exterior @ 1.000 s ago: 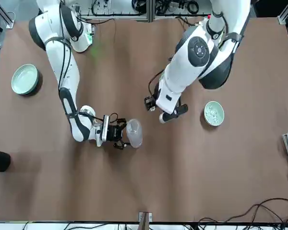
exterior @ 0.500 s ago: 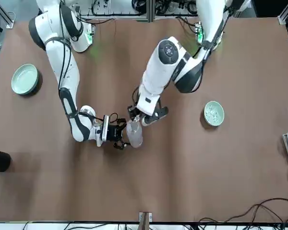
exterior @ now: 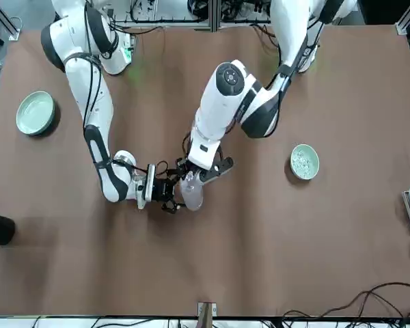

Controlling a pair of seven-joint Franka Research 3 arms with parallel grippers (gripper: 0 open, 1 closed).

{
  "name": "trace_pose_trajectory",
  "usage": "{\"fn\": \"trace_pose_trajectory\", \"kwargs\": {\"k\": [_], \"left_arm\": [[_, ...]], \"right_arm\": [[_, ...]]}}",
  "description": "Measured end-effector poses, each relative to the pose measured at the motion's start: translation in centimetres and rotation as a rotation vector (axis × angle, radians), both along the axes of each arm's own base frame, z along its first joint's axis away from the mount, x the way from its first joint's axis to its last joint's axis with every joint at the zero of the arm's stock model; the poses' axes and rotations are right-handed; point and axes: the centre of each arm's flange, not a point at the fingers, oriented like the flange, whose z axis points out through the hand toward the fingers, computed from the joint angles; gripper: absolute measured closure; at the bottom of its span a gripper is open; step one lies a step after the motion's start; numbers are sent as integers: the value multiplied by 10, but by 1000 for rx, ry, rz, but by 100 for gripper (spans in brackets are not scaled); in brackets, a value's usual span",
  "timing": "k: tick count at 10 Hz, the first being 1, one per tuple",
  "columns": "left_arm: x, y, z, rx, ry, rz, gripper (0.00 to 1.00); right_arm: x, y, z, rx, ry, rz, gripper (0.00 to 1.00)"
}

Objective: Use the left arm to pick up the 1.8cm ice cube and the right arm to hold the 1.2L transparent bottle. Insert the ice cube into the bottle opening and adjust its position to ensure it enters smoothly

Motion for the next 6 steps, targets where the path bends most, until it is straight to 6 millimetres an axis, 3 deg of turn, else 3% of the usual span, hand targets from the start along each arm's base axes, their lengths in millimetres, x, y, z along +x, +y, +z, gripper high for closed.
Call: {"fn": "trace_pose_trajectory", "kwargs": {"k": [6], "left_arm": [[2,2,-12,18,15,3,59]], "right_arm": [[0,0,0,0,0,0,0]]}}
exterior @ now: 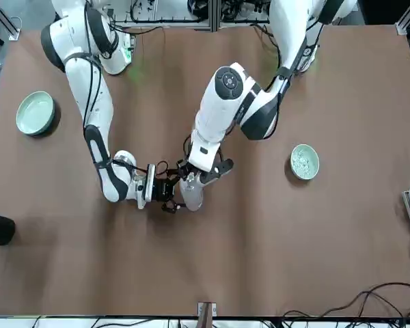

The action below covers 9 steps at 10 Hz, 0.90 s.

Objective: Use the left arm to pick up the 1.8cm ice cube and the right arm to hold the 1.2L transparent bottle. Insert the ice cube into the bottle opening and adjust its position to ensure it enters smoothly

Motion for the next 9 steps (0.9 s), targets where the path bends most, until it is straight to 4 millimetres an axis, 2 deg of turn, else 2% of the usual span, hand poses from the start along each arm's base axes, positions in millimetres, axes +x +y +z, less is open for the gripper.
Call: {"fn": "trace_pose_trajectory", "kwargs": {"k": [5,8,9], "left_arm": [[1,0,-10,9,11,0,59],[1,0,-14,14,15,1,53],[2,1,-14,15,14,2,48]], "right_arm": [[0,0,0,0,0,0,0],[0,0,0,0,0,0,0],[0,0,0,0,0,0,0]]}}
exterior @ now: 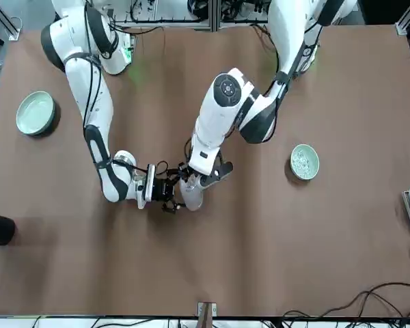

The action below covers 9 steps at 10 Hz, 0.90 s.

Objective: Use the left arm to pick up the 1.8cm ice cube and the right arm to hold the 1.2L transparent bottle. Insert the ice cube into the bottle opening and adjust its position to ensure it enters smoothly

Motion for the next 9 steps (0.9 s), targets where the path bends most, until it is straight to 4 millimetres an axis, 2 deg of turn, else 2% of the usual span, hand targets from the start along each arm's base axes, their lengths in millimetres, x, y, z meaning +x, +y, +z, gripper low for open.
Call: {"fn": "trace_pose_trajectory", "kwargs": {"k": [2,4,5,7,9], "left_arm": [[1,1,0,1,-1,2,37],[-1,6,-3,39,30,-18,7],[-3,15,1,89,61,-55,0],[0,57,26,196,140,-134,0],[14,114,44,242,164,-177,0]], "right_arm": [[0,0,0,0,0,0,0],[1,-3,0,-2,-1,-4,0],[2,-6,0,-4,-1,-8,0],[7,-16,0,-6,-2,-22,0],[13,-39,-1,-27,32,-16,0]]}}
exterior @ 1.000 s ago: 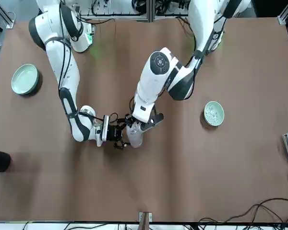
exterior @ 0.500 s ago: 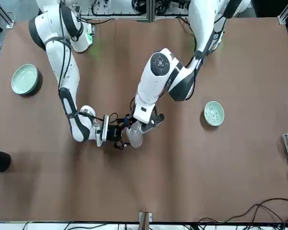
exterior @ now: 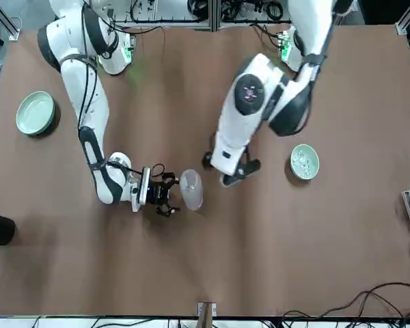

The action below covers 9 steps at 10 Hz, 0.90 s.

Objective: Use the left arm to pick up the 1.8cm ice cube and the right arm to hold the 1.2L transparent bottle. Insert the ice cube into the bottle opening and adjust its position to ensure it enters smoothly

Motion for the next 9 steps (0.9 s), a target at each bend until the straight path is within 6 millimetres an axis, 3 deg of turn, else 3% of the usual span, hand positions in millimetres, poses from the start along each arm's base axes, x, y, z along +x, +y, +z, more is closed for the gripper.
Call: {"fn": "trace_pose_trajectory", "kwargs": {"k": [2,3,6,9], "left_arm": [[1,63,19,20,-4,-64,0],[-5,96,37,25,-18,-97,0],[-35,184,83,38,-64,-180,0],[-54,245,106,48,-91,-233,0]], "right_arm": [[12,-35,11,-48,49,38,0],[21,-56,26,-82,77,55,0],[50,-106,105,-197,164,64,0],[64,-142,184,-481,326,20,0]]}}
